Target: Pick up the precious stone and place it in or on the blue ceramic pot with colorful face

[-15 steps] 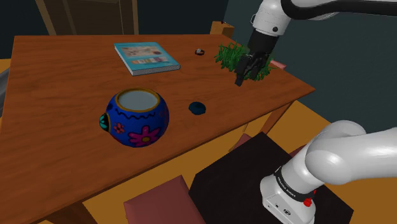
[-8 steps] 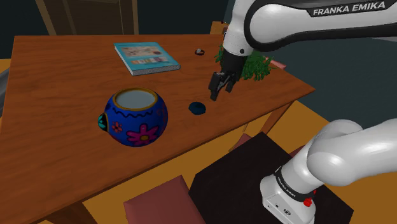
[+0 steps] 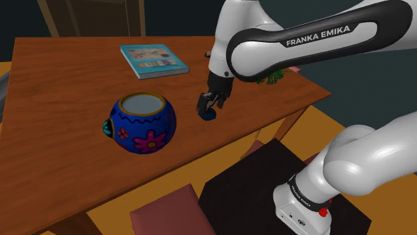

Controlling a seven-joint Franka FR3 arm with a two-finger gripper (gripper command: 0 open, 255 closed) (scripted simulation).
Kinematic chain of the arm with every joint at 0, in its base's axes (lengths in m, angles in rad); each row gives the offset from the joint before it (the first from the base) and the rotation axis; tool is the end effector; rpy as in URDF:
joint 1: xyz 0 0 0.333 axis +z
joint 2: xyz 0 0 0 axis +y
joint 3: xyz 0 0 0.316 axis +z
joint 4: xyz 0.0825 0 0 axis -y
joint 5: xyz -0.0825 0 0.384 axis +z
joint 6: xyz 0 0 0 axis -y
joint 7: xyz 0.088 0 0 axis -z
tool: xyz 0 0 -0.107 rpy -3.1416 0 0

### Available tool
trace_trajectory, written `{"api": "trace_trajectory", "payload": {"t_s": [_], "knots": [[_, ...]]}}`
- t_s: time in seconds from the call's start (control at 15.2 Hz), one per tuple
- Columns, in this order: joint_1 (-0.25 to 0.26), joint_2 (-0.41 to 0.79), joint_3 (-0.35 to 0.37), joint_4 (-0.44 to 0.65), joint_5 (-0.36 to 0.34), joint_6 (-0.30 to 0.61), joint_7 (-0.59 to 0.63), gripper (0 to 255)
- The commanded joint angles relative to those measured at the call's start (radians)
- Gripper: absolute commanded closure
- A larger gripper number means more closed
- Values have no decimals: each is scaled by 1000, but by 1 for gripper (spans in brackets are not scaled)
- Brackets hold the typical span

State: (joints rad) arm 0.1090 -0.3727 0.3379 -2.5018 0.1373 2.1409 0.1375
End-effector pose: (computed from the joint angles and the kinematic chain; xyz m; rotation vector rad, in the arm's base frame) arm 0.3784 0.1879 0.4089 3.1176 0.3332 -0.0020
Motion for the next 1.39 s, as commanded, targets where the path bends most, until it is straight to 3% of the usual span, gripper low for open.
{"api": "trace_trajectory", "payload": {"t_s": [0.0,0.26,0.79,0.86,1.32], "knots": [[0,18,7,-13,-2,32,5,0],[-2,55,16,-48,-6,103,10,0],[-2,55,16,-48,-6,103,10,0],[-2,55,16,-48,-6,103,10,255],[-2,54,16,-48,-5,102,10,255]]}}
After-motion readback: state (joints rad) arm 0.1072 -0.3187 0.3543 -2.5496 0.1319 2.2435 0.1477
